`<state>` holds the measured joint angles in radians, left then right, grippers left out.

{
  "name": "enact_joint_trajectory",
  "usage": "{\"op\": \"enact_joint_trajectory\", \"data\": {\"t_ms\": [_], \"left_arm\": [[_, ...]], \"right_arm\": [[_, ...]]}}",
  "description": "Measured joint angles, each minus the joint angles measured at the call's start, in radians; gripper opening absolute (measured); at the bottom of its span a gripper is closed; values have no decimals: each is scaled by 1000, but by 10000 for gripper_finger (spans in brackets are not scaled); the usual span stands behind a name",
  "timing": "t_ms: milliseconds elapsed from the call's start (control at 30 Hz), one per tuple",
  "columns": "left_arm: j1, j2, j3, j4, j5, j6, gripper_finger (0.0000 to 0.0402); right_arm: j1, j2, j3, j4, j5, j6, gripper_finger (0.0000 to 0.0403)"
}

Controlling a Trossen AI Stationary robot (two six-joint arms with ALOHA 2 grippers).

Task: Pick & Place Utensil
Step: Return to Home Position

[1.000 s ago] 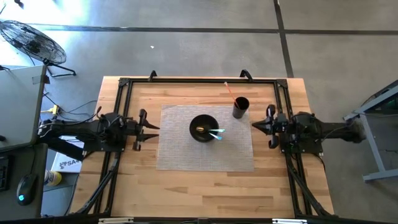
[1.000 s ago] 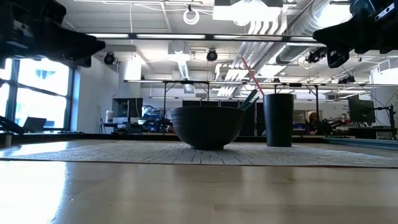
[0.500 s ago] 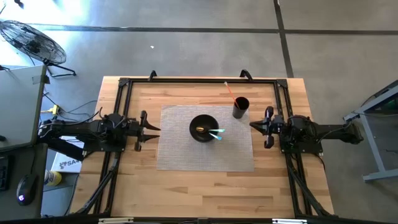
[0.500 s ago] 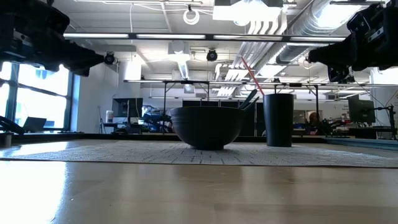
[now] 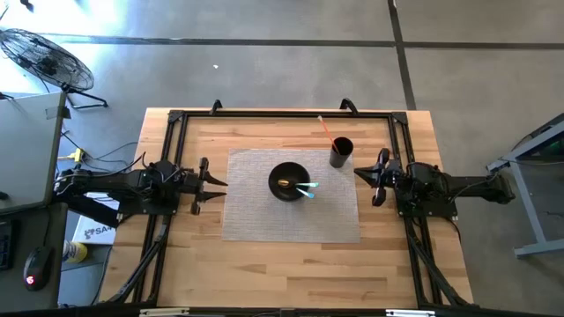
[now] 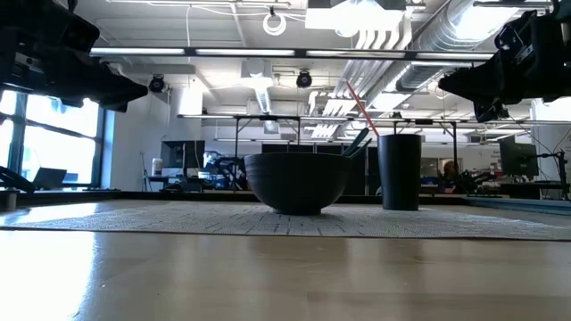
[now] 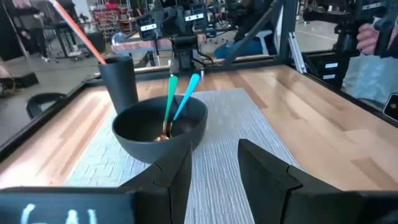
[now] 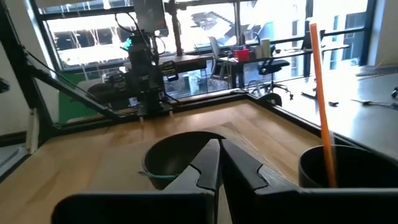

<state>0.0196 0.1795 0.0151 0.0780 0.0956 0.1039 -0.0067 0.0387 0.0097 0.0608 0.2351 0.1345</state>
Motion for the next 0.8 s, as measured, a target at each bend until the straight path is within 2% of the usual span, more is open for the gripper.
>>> {"op": "enact_joint_trajectory", "data": {"t_ms": [267,500,667,733,800], "left_arm": [[0,0,0,61,-6,53,129],[0,-11,0,68,-63,53,129],[0,-104,0,92,15,67,129],[0,-166,0,49,53,60,129],[0,-175,-1,13,52,57,129]], "right_arm": [[0,0,0,5,-4,-30,6],[0,0,0,6,-5,-30,7],[0,0,0,7,-5,-30,11],[0,0,-1,7,-5,-30,11],[0,0,-1,7,-5,-30,11]]}}
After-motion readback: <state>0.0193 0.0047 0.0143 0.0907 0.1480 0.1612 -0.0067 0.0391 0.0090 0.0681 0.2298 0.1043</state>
